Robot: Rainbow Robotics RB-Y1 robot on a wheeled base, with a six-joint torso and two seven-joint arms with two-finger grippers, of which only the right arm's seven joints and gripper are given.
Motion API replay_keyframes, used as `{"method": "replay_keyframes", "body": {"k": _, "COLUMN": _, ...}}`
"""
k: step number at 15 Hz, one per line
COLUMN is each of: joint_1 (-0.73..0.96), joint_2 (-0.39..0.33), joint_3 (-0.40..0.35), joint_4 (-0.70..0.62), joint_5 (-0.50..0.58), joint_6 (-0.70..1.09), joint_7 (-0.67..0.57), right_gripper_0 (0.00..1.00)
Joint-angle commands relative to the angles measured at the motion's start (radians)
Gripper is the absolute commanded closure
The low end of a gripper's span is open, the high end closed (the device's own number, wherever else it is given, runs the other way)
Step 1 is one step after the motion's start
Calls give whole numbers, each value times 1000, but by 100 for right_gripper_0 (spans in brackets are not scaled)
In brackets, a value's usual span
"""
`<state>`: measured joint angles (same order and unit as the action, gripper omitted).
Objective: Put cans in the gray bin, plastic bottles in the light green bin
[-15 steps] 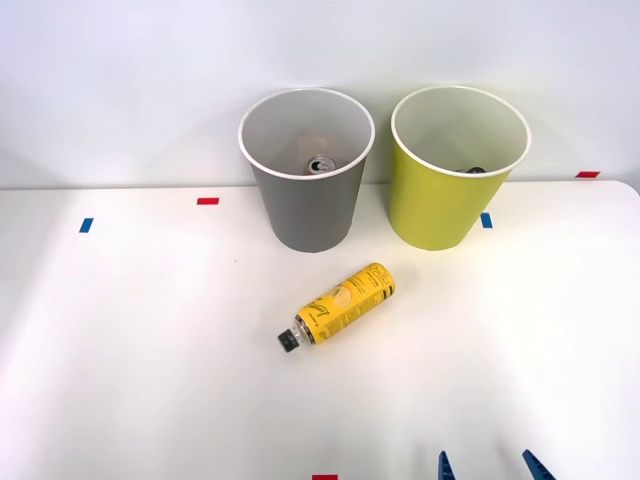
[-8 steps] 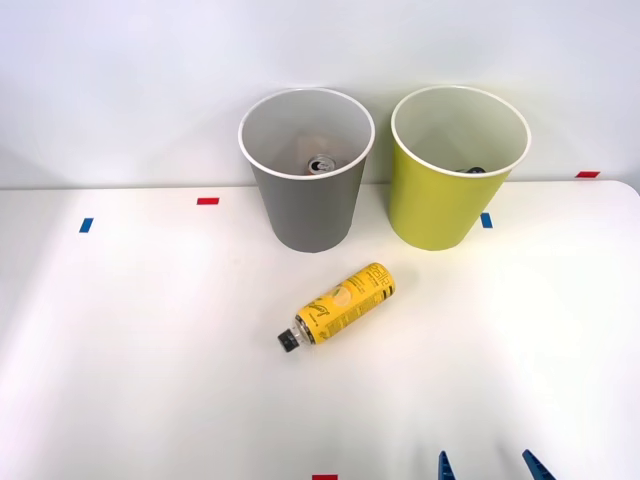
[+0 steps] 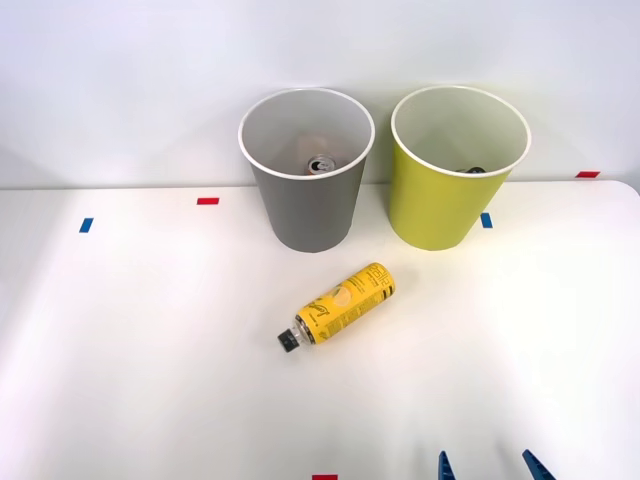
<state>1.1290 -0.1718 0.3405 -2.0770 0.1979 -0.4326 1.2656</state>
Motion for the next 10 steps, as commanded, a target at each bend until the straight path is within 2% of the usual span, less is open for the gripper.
{"method": "replay_keyframes", "body": {"k": 1, "joint_1": 0, "joint_2": 0, "joint_3": 0, "joint_4": 0, "joint_5": 0, "joint_6": 0, "joint_7": 0, "right_gripper_0": 0}}
{"method": "replay_keyframes", "body": {"k": 10, "joint_1": 0, "joint_2": 0, "joint_3": 0, "joint_4": 0, "joint_5": 0, "joint_6": 0, "joint_7": 0, "right_gripper_0": 0}}
